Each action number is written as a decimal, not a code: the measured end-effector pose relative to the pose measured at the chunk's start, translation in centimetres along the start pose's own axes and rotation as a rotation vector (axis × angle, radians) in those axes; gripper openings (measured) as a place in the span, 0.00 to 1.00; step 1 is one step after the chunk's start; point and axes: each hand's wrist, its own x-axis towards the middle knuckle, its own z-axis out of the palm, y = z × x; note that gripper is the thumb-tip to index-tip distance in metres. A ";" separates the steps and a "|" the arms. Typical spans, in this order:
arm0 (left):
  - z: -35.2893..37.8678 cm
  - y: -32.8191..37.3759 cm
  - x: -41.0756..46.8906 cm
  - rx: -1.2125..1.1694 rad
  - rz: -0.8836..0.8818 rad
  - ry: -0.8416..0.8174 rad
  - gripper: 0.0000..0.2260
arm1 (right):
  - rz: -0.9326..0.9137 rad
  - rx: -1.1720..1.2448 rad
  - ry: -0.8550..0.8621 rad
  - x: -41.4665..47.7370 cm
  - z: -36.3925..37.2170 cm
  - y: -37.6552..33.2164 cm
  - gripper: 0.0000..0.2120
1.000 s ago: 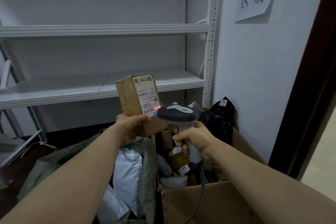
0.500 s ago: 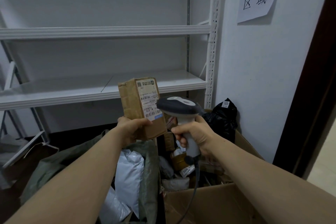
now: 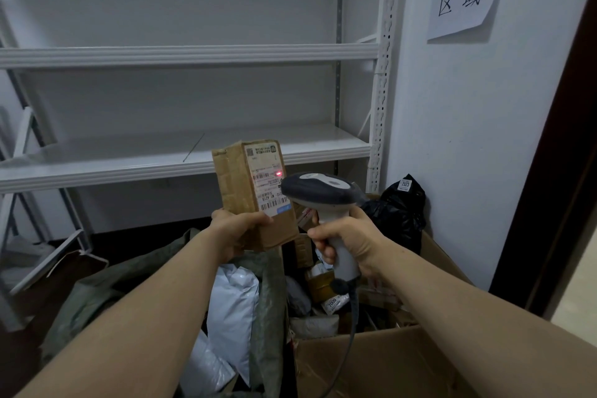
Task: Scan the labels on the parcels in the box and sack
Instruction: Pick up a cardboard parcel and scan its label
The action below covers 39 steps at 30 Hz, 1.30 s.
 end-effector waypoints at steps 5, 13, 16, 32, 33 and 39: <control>0.1 0.1 -0.2 0.011 0.006 -0.009 0.37 | -0.011 -0.013 -0.012 -0.1 -0.2 -0.1 0.07; -0.3 0.2 -0.4 -0.060 0.002 -0.015 0.33 | 0.015 -0.035 0.028 0.6 -0.3 0.4 0.07; -0.5 0.3 -0.3 -0.077 0.003 -0.017 0.29 | 0.049 -0.070 0.046 0.5 -0.7 0.8 0.06; -0.7 0.3 -0.2 -0.085 -0.008 0.006 0.35 | 0.085 -0.142 -0.004 0.5 -1.0 0.9 0.08; -0.6 0.3 -0.5 -0.064 -0.008 0.003 0.32 | 0.083 -0.138 -0.003 0.5 -0.9 0.9 0.07; -0.4 0.4 -0.9 -0.053 -0.009 -0.006 0.28 | 0.092 -0.142 -0.007 0.7 -0.8 0.9 0.06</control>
